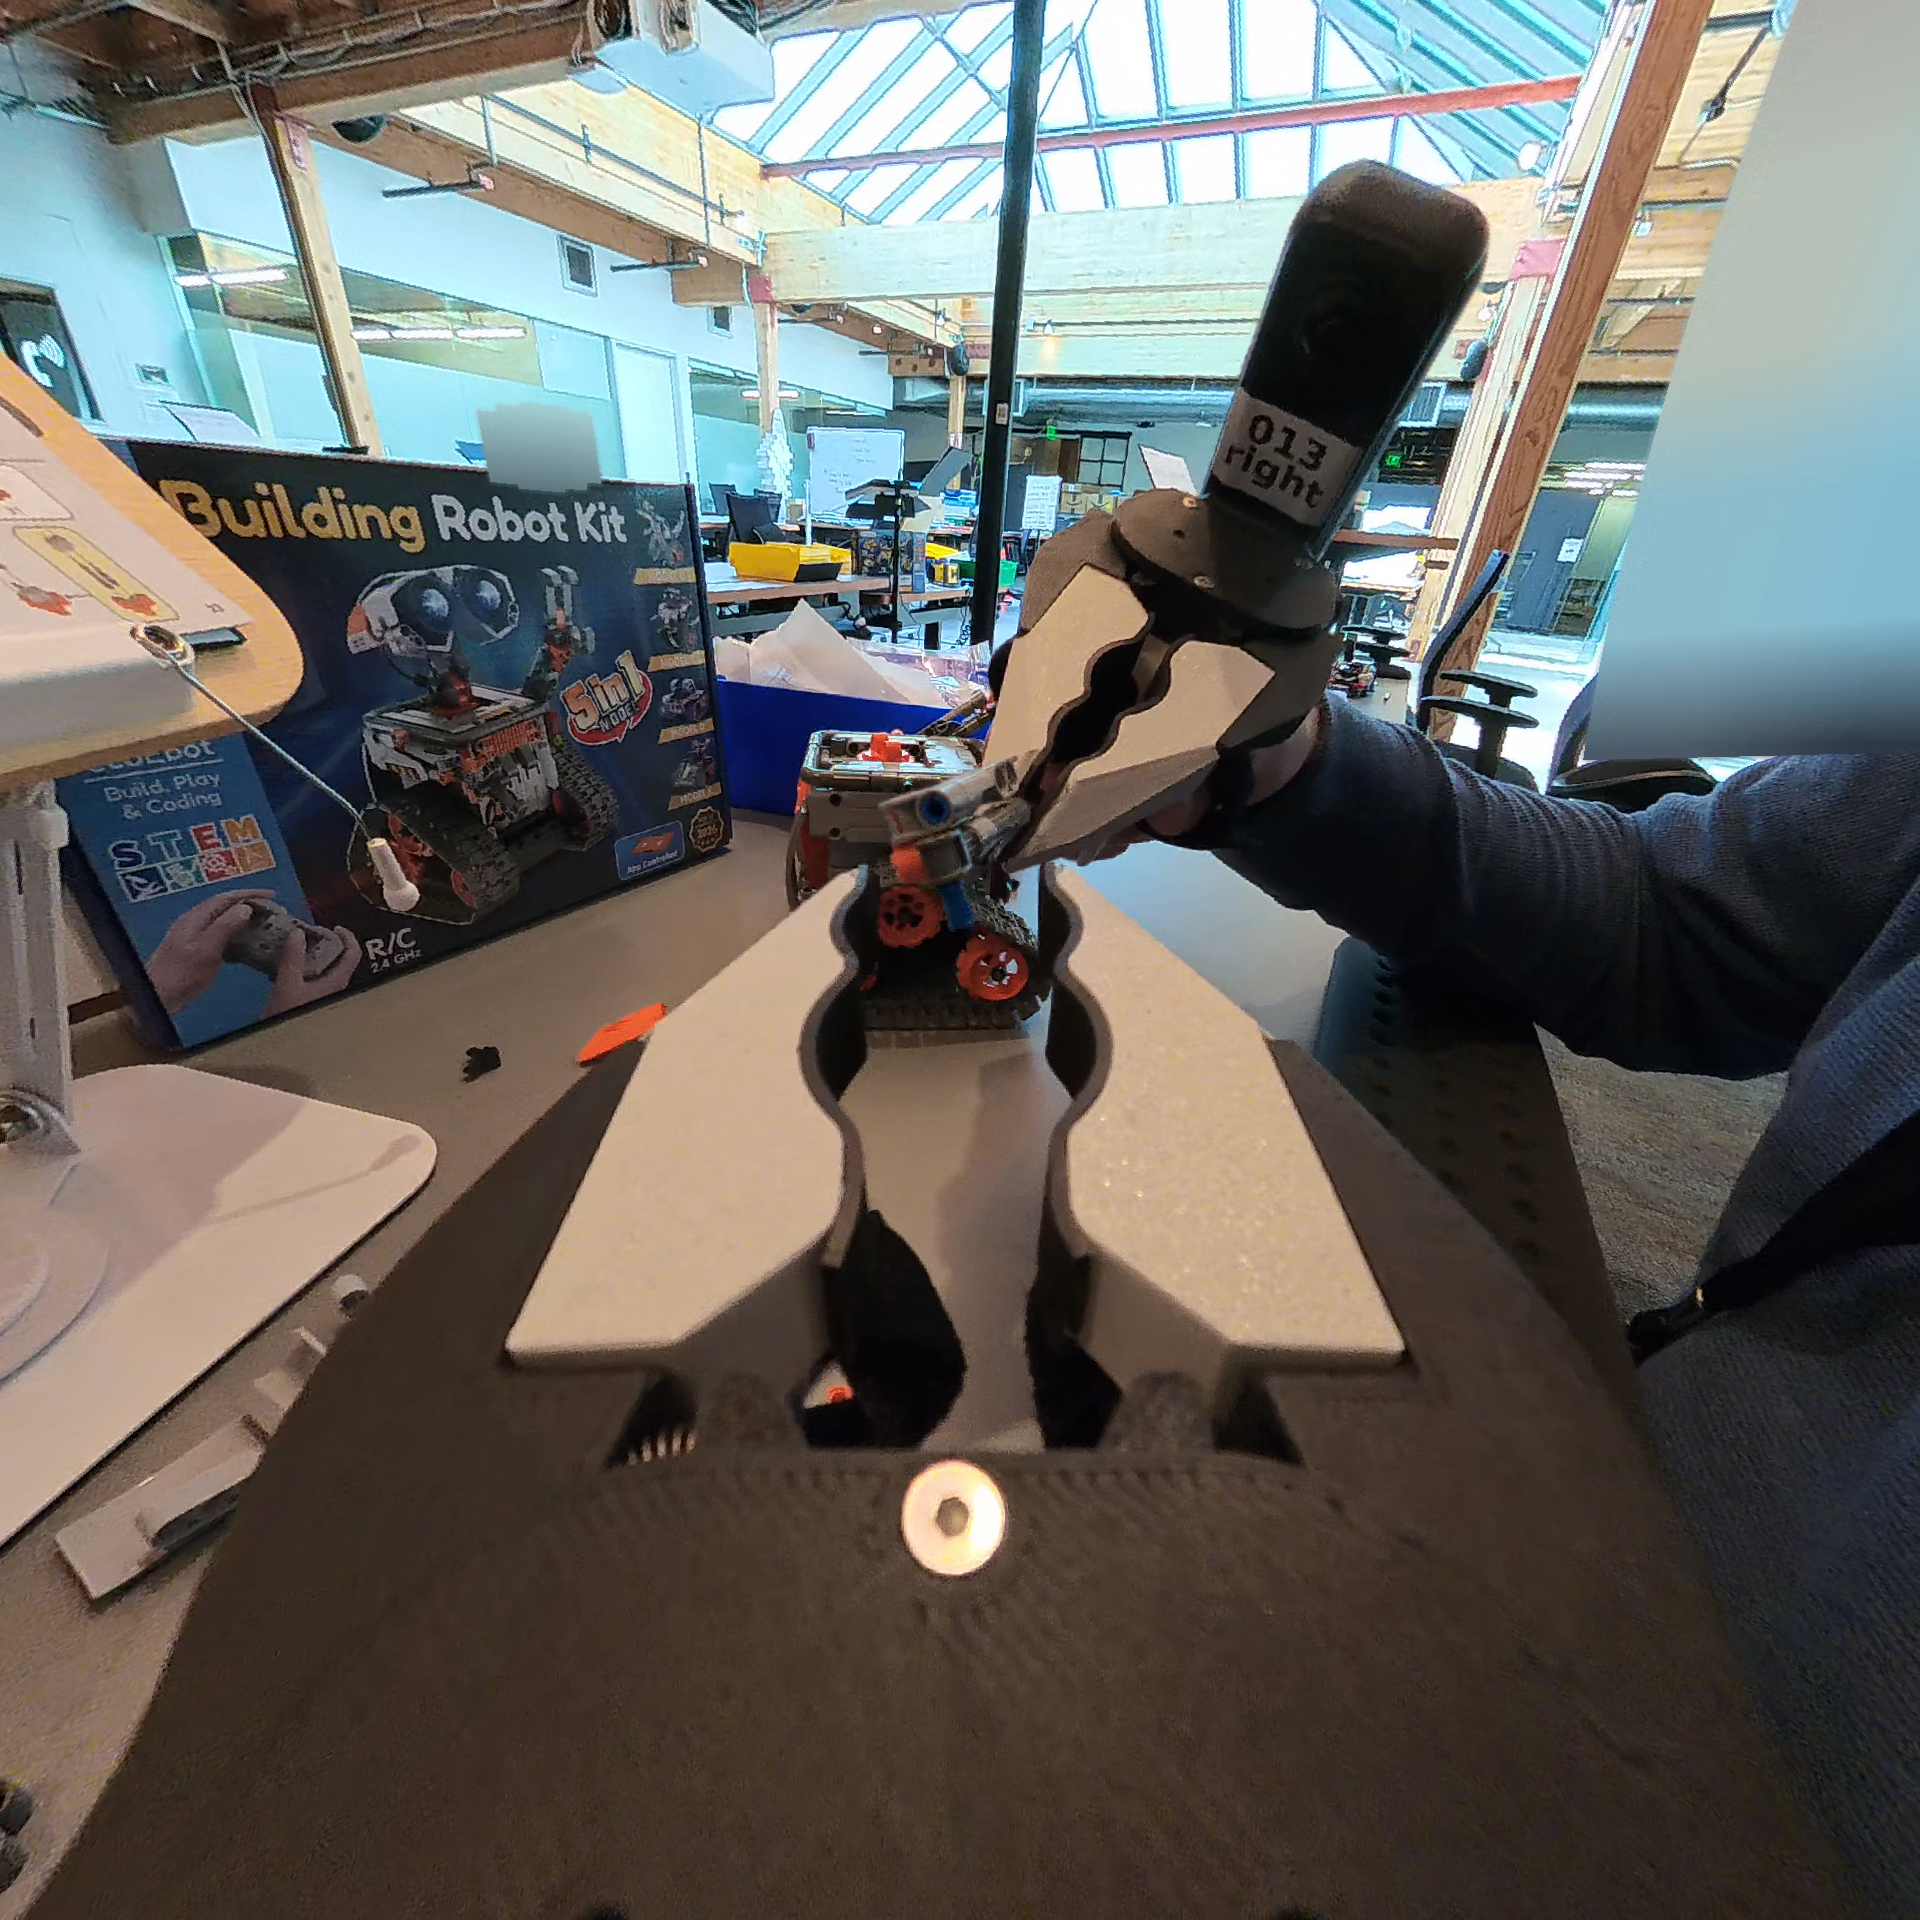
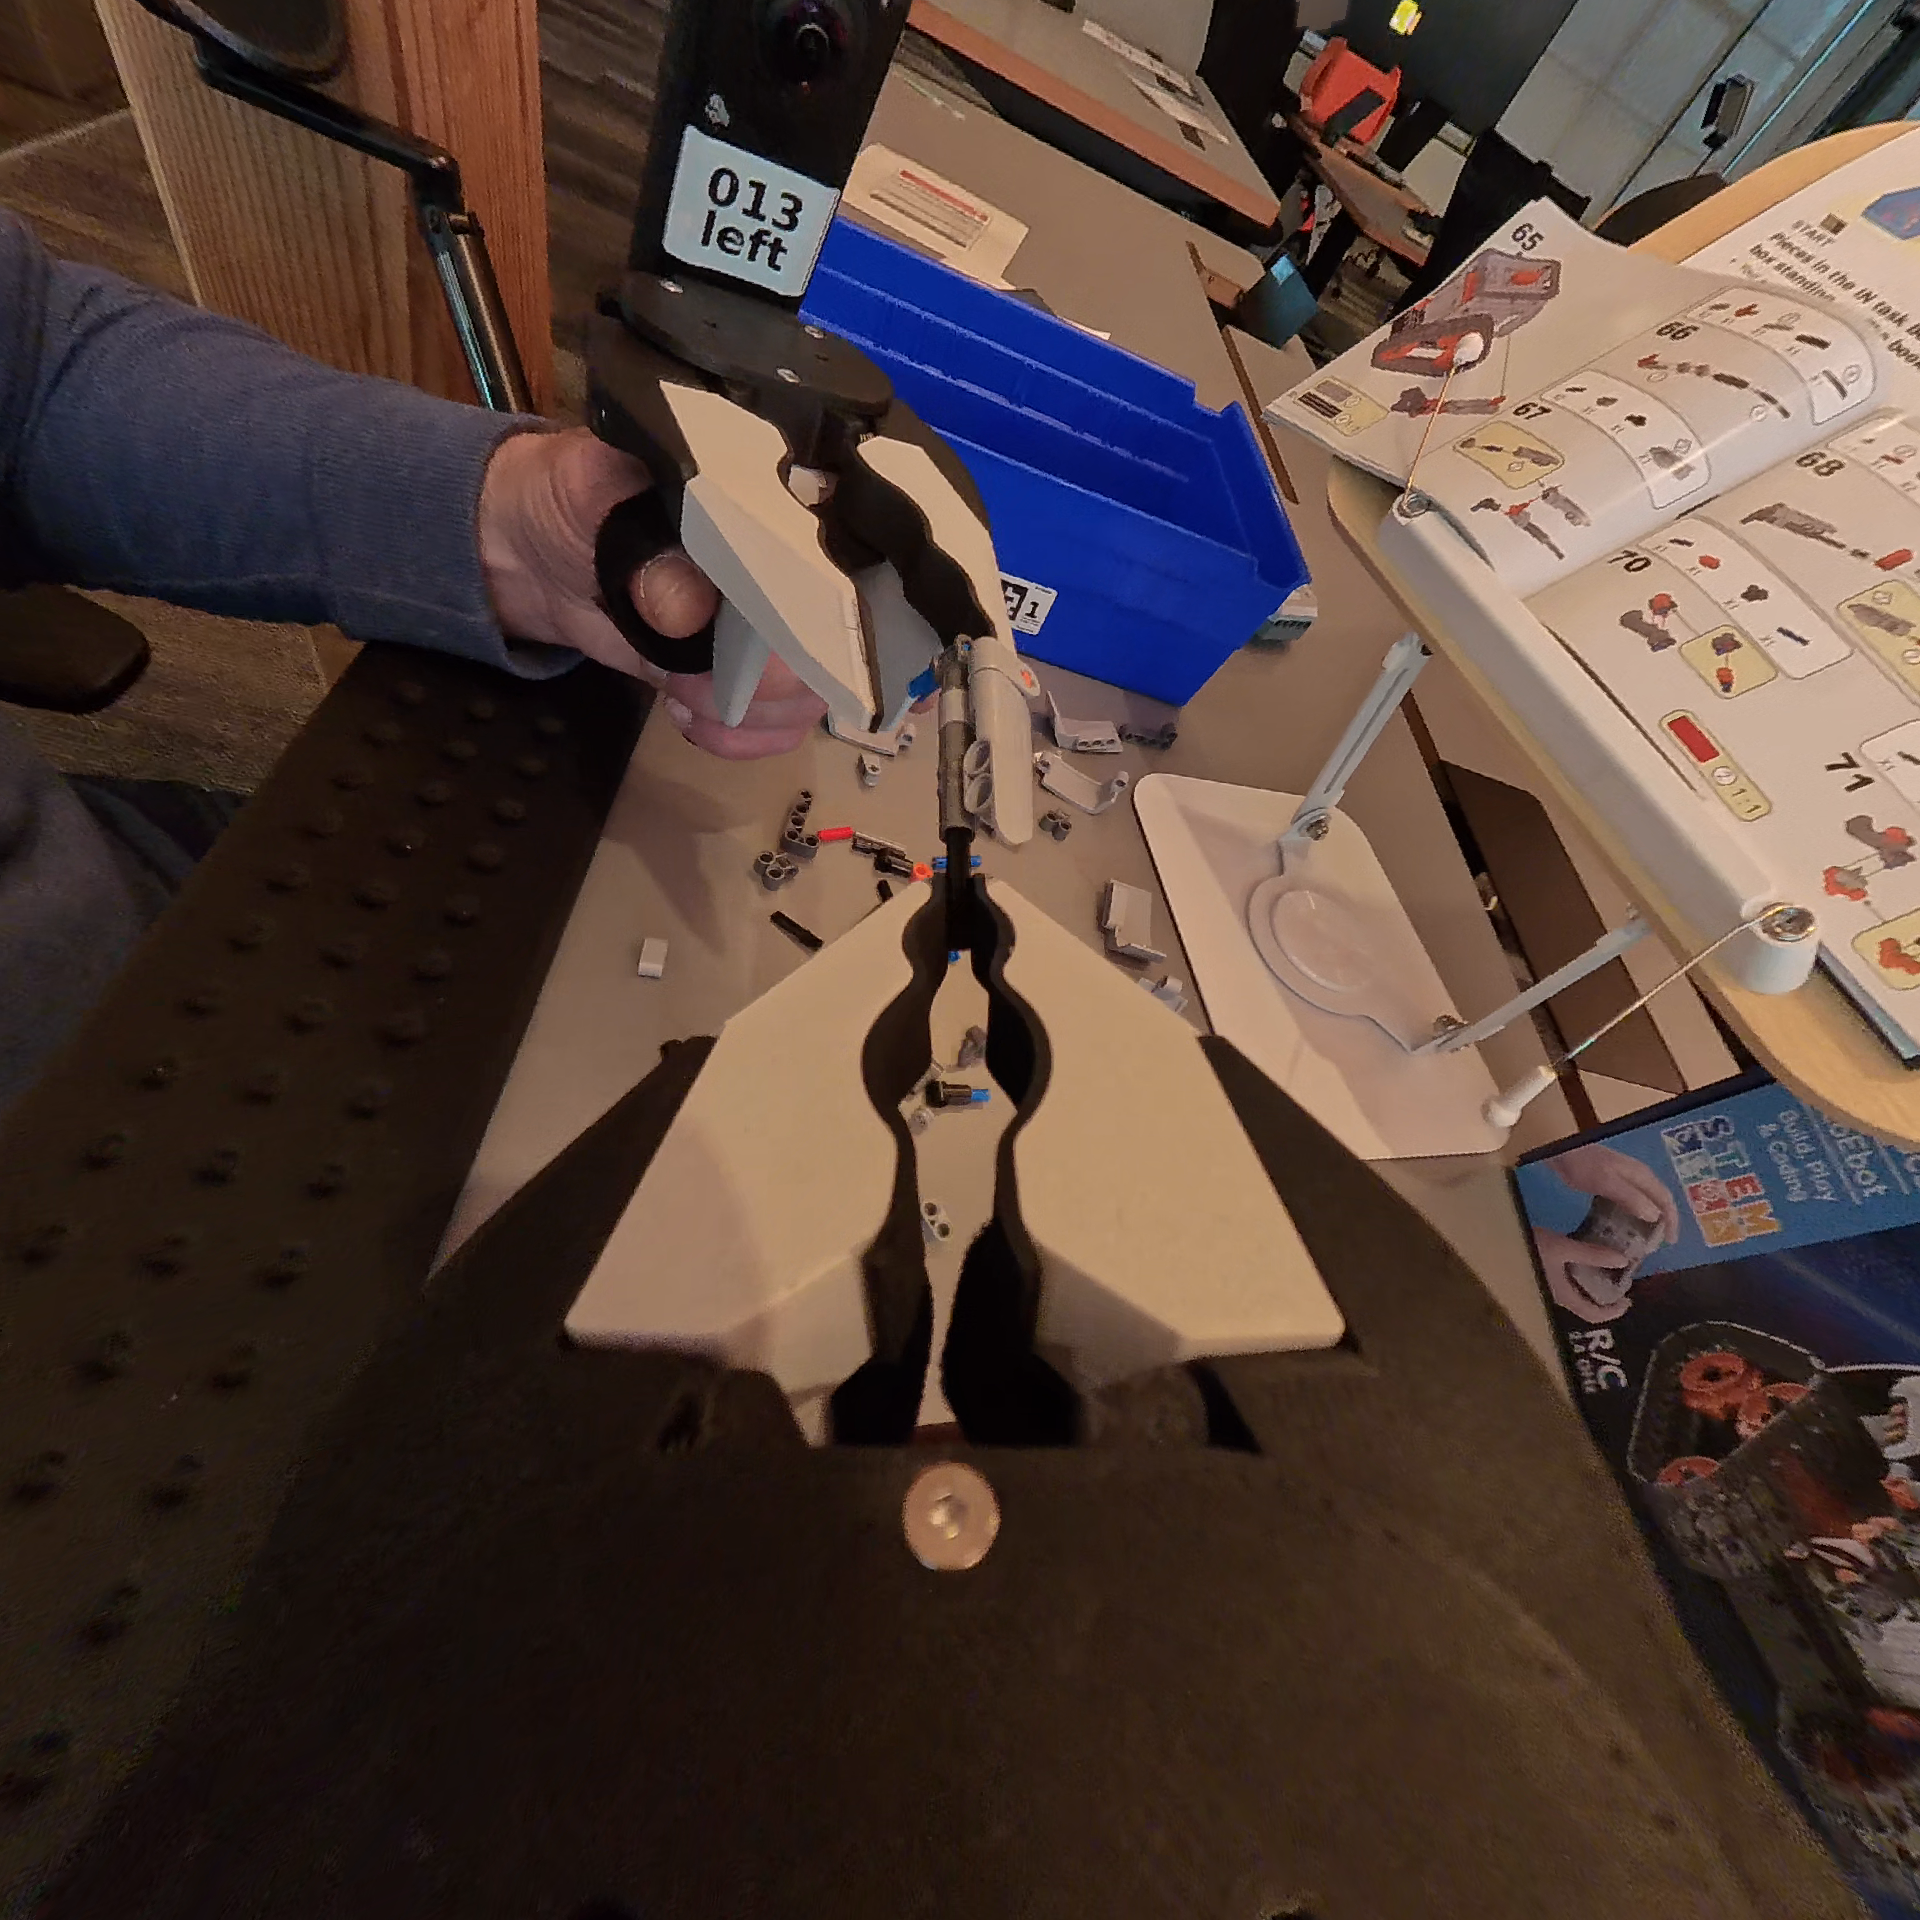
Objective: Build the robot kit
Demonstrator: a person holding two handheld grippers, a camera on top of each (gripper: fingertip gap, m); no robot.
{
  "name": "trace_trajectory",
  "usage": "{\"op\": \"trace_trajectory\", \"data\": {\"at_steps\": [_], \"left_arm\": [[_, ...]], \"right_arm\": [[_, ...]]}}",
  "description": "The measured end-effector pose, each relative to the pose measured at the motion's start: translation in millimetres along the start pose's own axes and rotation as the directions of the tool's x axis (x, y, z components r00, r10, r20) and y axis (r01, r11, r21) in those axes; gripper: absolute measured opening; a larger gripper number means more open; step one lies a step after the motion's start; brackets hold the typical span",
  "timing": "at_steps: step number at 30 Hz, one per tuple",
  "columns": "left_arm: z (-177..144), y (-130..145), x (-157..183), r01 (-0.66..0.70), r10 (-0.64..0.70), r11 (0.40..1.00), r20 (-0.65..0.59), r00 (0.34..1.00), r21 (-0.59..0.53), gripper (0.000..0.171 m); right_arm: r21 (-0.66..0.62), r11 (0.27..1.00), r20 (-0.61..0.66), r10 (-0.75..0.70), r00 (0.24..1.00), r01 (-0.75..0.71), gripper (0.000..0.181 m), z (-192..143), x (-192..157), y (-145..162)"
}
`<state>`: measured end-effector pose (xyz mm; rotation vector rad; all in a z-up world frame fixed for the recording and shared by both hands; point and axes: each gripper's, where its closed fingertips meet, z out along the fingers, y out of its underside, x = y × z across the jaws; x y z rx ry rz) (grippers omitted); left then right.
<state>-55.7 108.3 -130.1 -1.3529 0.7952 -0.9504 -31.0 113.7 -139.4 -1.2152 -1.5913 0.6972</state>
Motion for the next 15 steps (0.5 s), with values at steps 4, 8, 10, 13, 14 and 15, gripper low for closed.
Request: {"op": "trace_trajectory", "data": {"at_steps": [4, 8, 10, 13, 14, 15], "left_arm": [[1.4, -0.8, 0.3, -0.036, 0.036, 0.999, 0.015, 0.999, -0.004, 0.031], [5.3, 0.0, 2.4, -0.039, 0.039, 0.999, 0.007, 0.999, -0.013, 0.034], [7.8, 2.5, 4.3, -0.038, 0.038, 0.999, -0.011, 0.999, -0.034, 0.034], [11.8, 9.5, 10.0, -0.025, 0.021, 0.996, -0.055, 0.998, -0.089, 0.035], [13.0, 13.9, 9.0, -0.038, 0.032, 0.992, -0.051, 0.998, -0.119, 0.033], [13.7, 16.3, 7.6, -0.047, 0.041, 0.99, -0.044, 0.998, -0.135, 0.031]], "right_arm": [[-0.008, 0.999, -0.012, -0.045, 0.999, 0.045, 0.0, 0.4, -0.9, 0.3], [-0.015, 0.994, -0.014, -0.107, 0.994, 0.107, 0.0, 1.1, -4.2, 0.6], [-0.041, 0.982, -0.032, -0.184, 0.982, 0.183, 0.0, 2.1, -4.8, 3.2], [-0.099, 0.937, -0.07, -0.341, 0.937, 0.334, 0.0, 4.5, -5.5, 7.4], [-0.119, 0.921, -0.077, -0.382, 0.921, 0.372, 0.0, 5.8, -6.0, 8.8], [-0.126, 0.909, -0.084, -0.408, 0.909, 0.396, 0.0, 6.6, -6.4, 8.8]]}}
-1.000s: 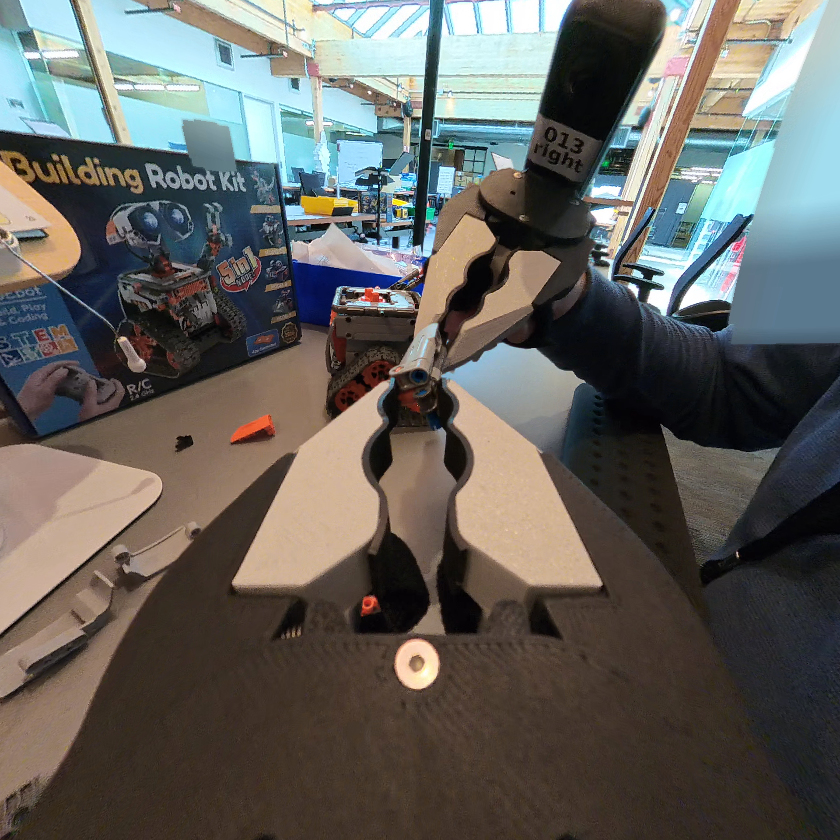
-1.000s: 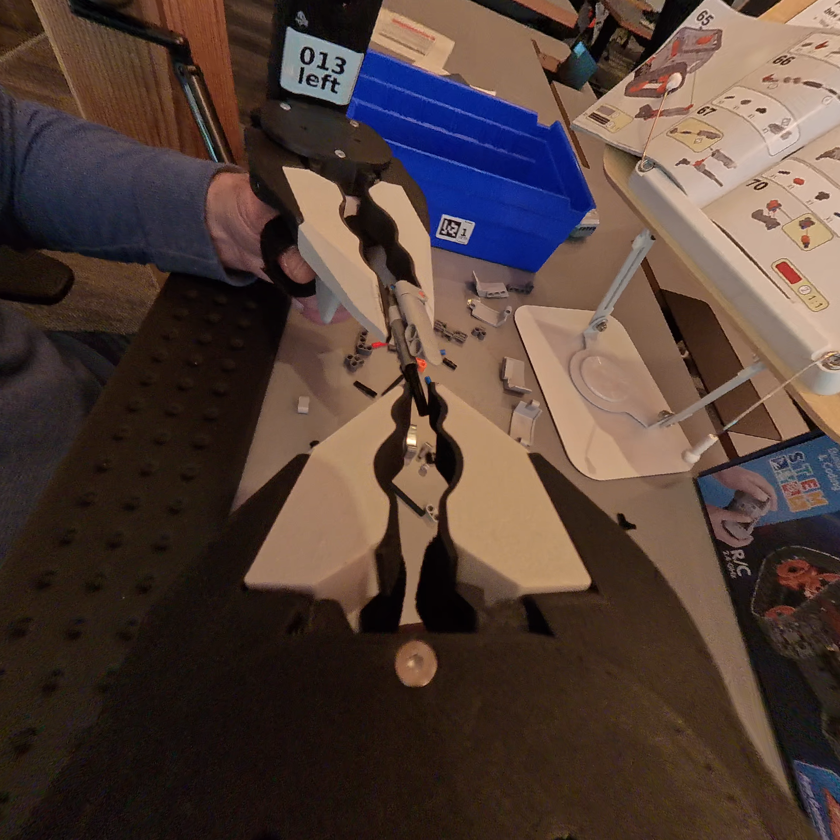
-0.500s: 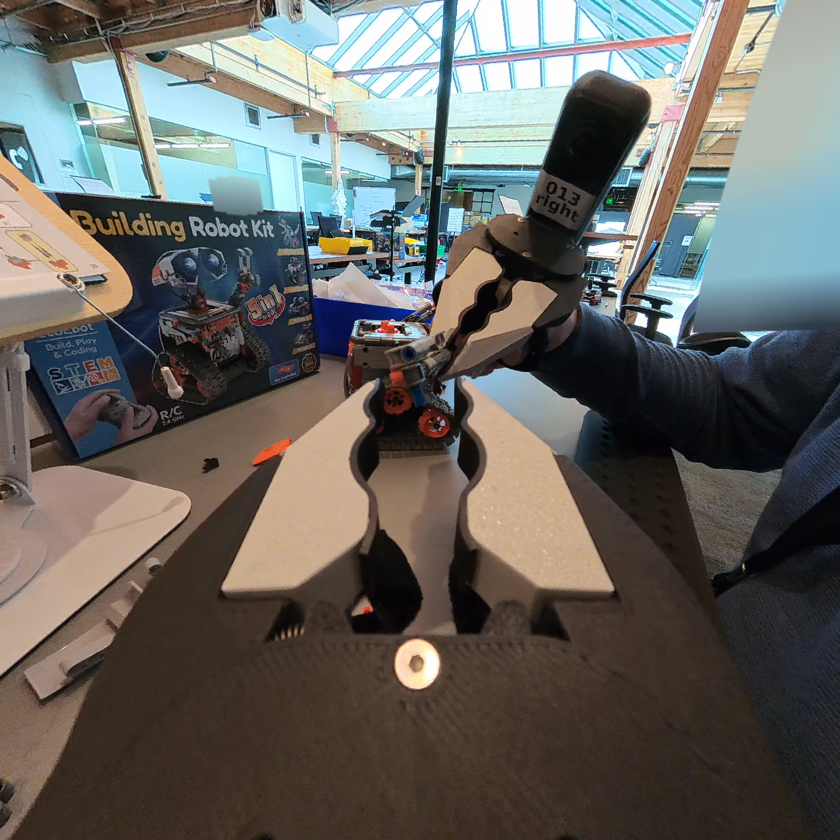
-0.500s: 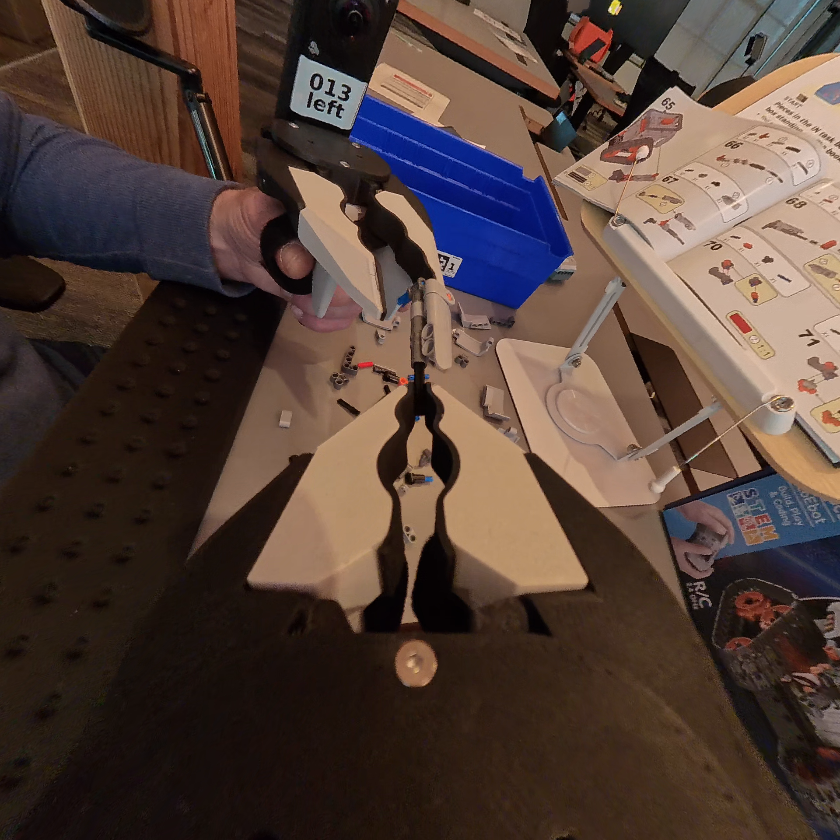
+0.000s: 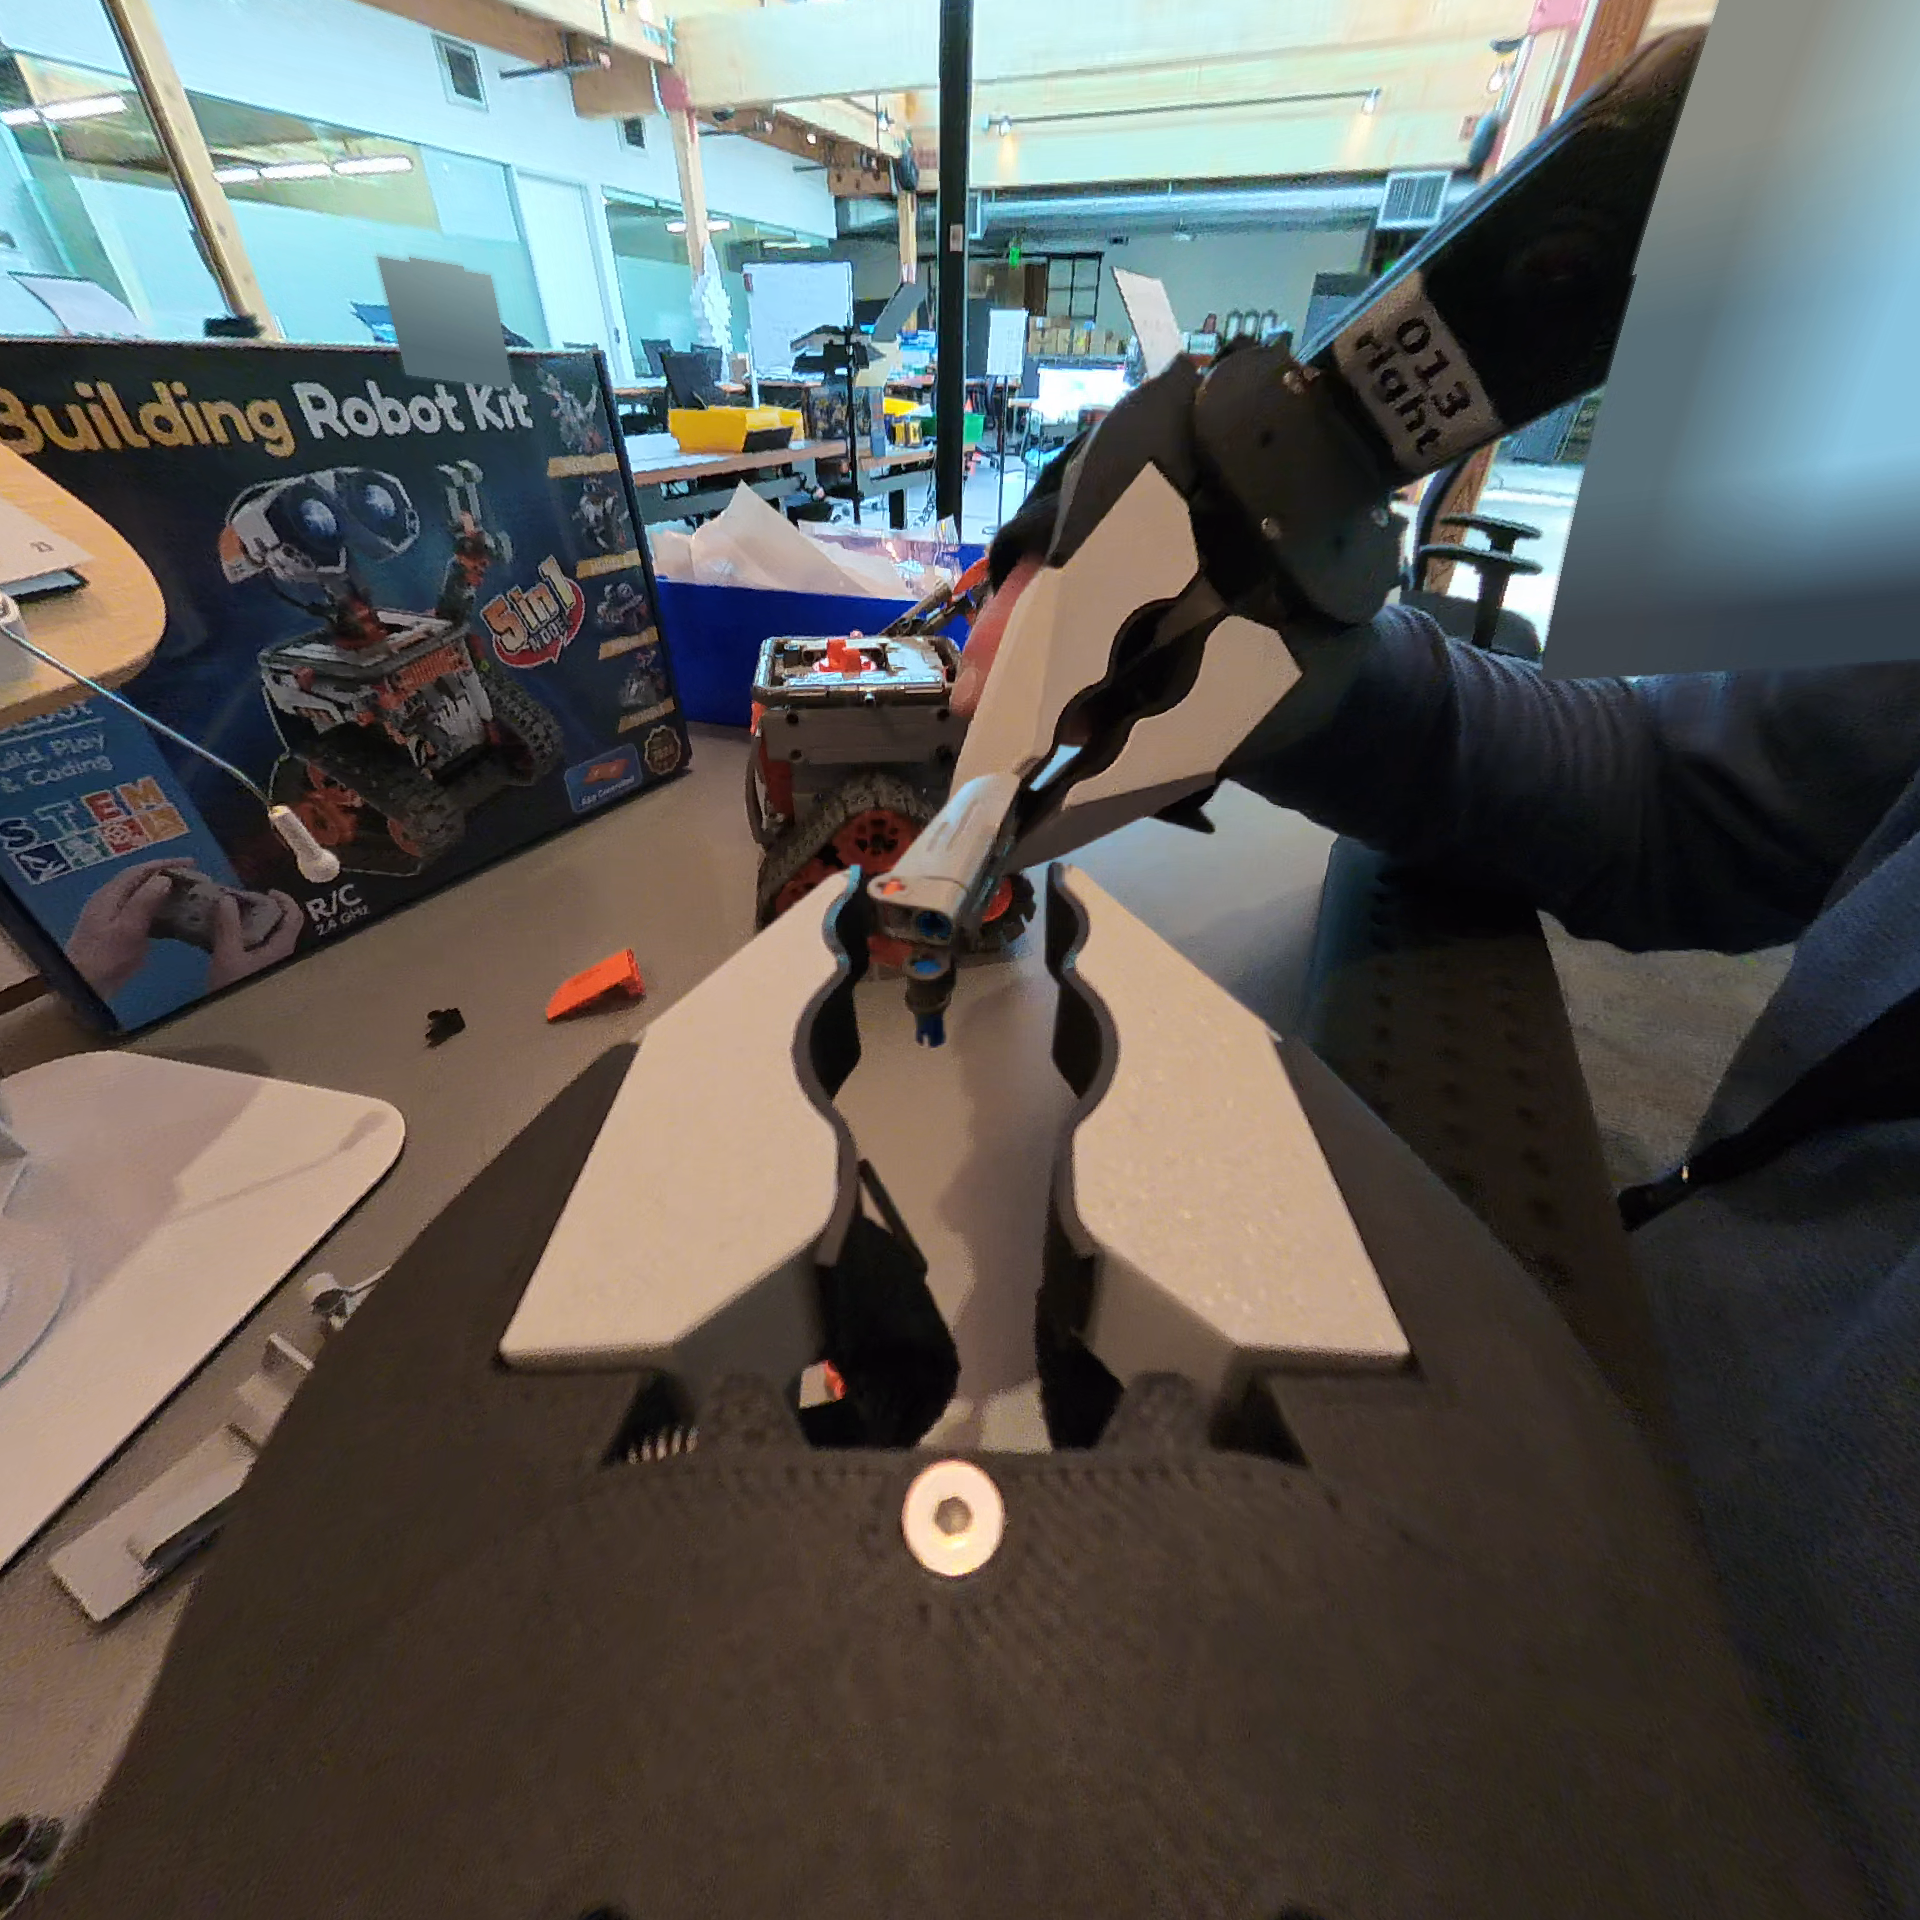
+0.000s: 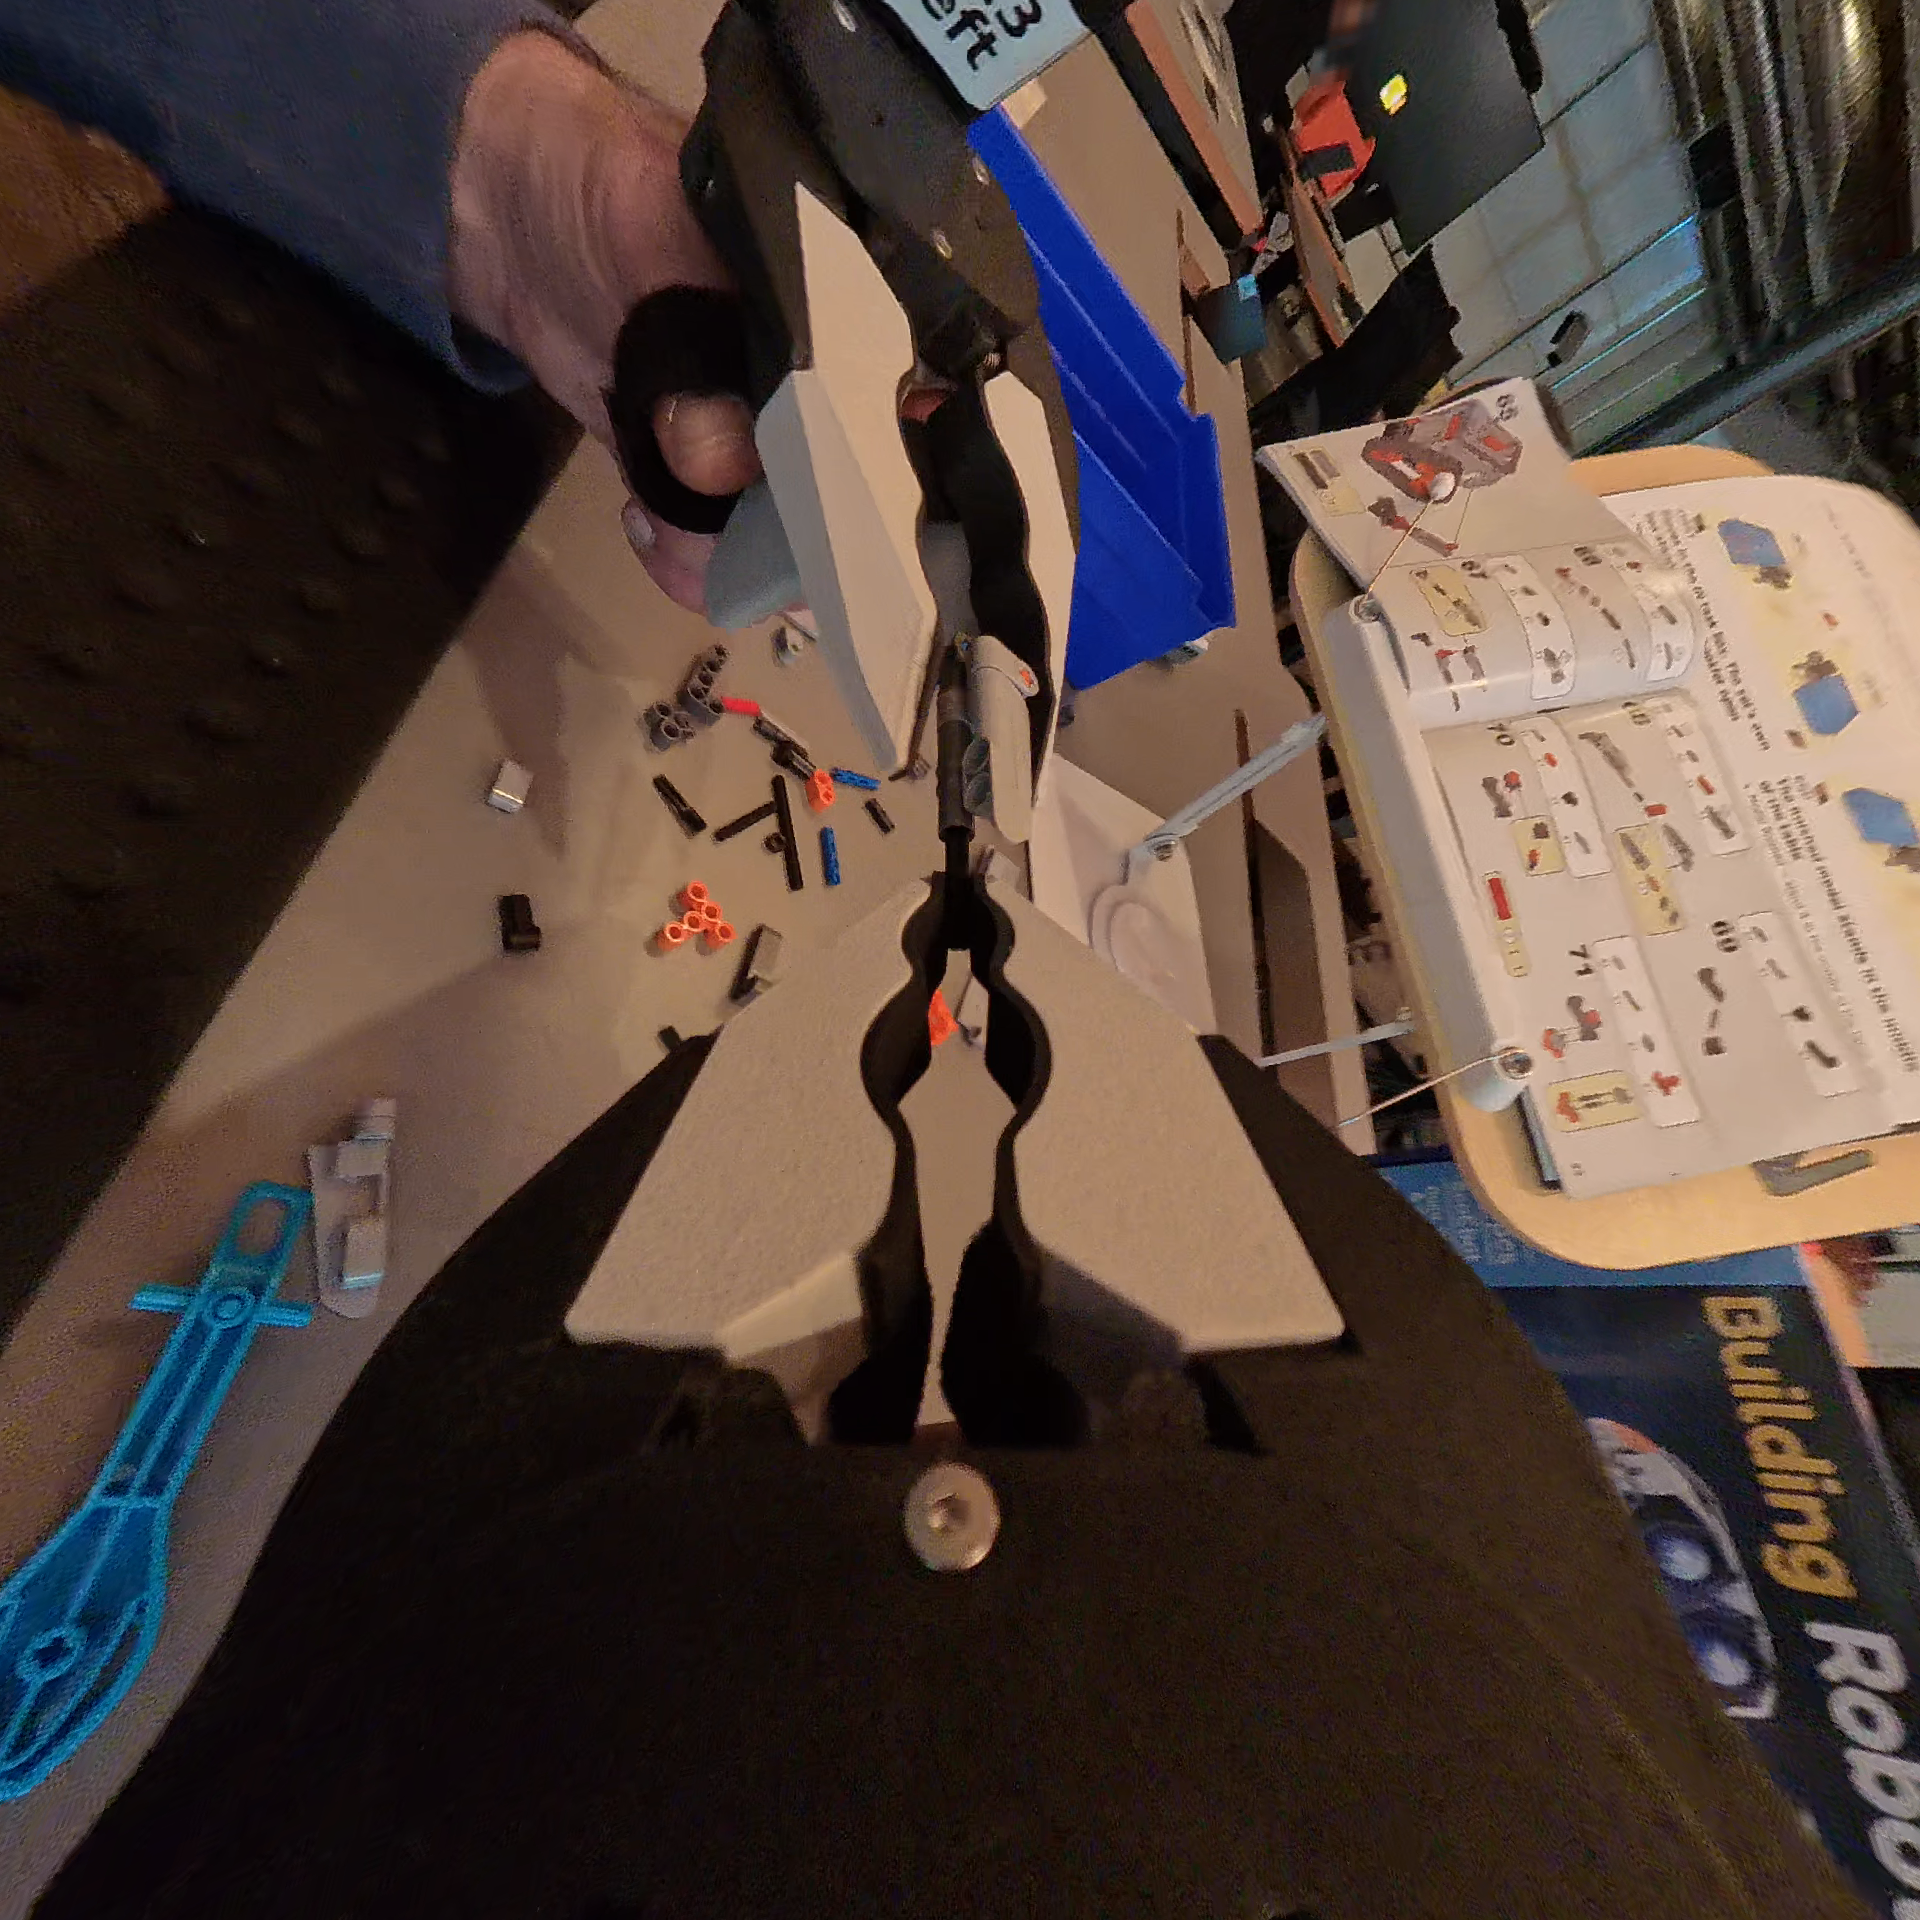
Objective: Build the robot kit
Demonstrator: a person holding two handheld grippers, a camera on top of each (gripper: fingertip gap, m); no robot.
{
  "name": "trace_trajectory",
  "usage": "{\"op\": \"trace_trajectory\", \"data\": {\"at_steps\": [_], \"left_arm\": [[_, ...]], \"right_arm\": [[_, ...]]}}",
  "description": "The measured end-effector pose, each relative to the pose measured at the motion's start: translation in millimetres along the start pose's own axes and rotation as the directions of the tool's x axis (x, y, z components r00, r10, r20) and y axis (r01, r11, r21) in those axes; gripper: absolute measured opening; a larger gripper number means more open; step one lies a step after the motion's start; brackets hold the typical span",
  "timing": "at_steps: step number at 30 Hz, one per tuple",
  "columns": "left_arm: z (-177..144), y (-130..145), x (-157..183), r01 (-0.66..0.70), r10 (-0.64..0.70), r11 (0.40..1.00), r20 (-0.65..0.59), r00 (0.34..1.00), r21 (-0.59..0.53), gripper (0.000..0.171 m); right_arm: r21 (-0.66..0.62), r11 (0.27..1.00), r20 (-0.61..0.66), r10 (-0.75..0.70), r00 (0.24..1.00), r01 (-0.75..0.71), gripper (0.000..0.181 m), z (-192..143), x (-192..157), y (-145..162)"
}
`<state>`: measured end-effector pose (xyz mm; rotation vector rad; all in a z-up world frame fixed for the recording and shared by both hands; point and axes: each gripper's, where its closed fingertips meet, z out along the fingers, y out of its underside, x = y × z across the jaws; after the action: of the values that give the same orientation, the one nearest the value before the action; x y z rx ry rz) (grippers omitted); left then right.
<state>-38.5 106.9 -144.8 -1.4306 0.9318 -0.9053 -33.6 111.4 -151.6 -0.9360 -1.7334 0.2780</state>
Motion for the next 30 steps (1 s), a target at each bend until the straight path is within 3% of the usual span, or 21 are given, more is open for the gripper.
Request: {"op": "trace_trajectory", "data": {"at_steps": [2, 9, 14, 24, 30], "left_arm": [[-0.3, 1.4, 1.0, 0.002, -0.003, 1.0, -0.018, 1.0, -0.014, 0.022], [-1.7, 3.3, 5.2, -0.029, 0.028, 0.999, -0.043, 0.999, -0.021, 0.015], [-5.2, 3.0, 1.0, -0.061, 0.061, 0.998, -0.002, 0.998, -0.013, 0.014], [-19.4, 11.0, -16.1, -0.074, 0.08, 0.995, 0.099, 0.992, -0.061, 0.014], [-45.8, 12.5, -25.6, -0.095, 0.111, 0.992, 0.199, 0.974, -0.086, 0.014]], "right_arm": [[0.027, 0.999, -0.006, -0.024, 1.0, 0.024, 0.0, -0.7, -1.6, -4.6], [0.058, 0.998, 0.001, 0.033, 0.999, -0.032, 0.002, 0.7, -0.2, -4.4], [0.041, 0.994, 0.008, 0.099, 0.995, -0.099, 0.015, 2.6, 2.1, 1.2], [-0.016, 0.965, -0.009, 0.26, 0.965, -0.26, 0.02, -9.7, 15.3, 21.1], [-0.074, 0.92, 0.043, 0.387, 0.921, -0.384, 0.02, -14.8, 13.3, 35.3]]}}
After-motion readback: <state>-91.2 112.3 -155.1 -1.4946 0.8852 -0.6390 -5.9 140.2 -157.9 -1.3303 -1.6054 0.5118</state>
